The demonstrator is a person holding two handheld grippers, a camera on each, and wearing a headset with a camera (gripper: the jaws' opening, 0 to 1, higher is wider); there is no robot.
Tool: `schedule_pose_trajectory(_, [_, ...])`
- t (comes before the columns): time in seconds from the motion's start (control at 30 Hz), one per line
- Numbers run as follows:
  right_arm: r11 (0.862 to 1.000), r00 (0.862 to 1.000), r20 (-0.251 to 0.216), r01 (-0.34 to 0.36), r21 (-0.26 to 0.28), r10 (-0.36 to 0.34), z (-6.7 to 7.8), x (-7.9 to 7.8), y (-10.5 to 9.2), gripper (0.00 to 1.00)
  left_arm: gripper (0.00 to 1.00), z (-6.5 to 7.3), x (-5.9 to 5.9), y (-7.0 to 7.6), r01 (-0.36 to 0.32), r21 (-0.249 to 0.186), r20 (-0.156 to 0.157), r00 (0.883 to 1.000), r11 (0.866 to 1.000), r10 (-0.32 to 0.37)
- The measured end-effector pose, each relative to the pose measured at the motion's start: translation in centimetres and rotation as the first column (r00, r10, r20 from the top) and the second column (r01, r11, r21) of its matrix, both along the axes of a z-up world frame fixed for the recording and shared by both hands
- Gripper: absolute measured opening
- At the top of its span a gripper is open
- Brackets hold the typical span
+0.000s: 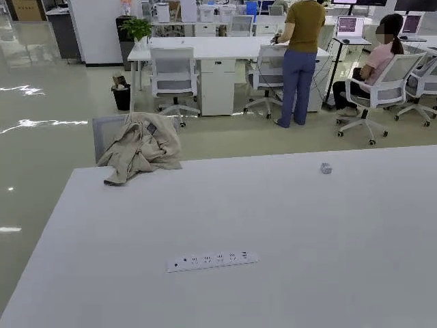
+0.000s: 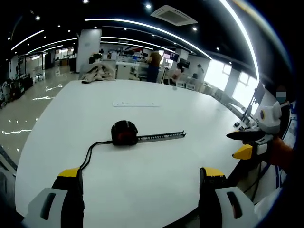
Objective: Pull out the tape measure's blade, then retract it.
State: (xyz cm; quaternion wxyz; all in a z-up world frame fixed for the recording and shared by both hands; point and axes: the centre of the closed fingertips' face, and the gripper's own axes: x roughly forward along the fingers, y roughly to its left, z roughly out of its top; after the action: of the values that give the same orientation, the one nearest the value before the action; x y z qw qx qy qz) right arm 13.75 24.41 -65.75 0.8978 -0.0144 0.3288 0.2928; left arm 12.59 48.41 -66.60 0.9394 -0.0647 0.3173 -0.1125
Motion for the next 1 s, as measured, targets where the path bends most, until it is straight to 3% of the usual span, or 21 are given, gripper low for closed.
schedule_pose_trajectory(0.13, [1.000,1.000,0.000,0.007,-0.002,-0.007,0.0,-0.1,-0.3,0.90,1.00,0.1,0.1,0.1,-0.016,-0.007,0.002,1.000,1.000,0.016])
schedule_pose_trajectory(0.3, [1.000,1.000,0.002,0.010,-0.007,-0.010,0.1,-0.1,-0.5,0.89,1.00,-0.2,-0.1,0.2,-0.031,0.012,-0.018,0.999,0.999,0.031])
schedule_pose_trajectory(0.47, [1.000,1.000,0.006,-0.002,-0.013,0.002,0.0,-0.1,-0.4,0.89,1.00,-0.1,0.0,0.3,-0.048,0.013,-0.009,0.999,0.999,0.048])
schedule_pose_trajectory(1.0, [0.999,1.000,0.011,-0.025,-0.023,0.025,-0.9,0.9,-0.2,0.85,0.95,-0.9,1.7,0.6,-0.110,0.039,-0.012,0.994,0.993,0.110])
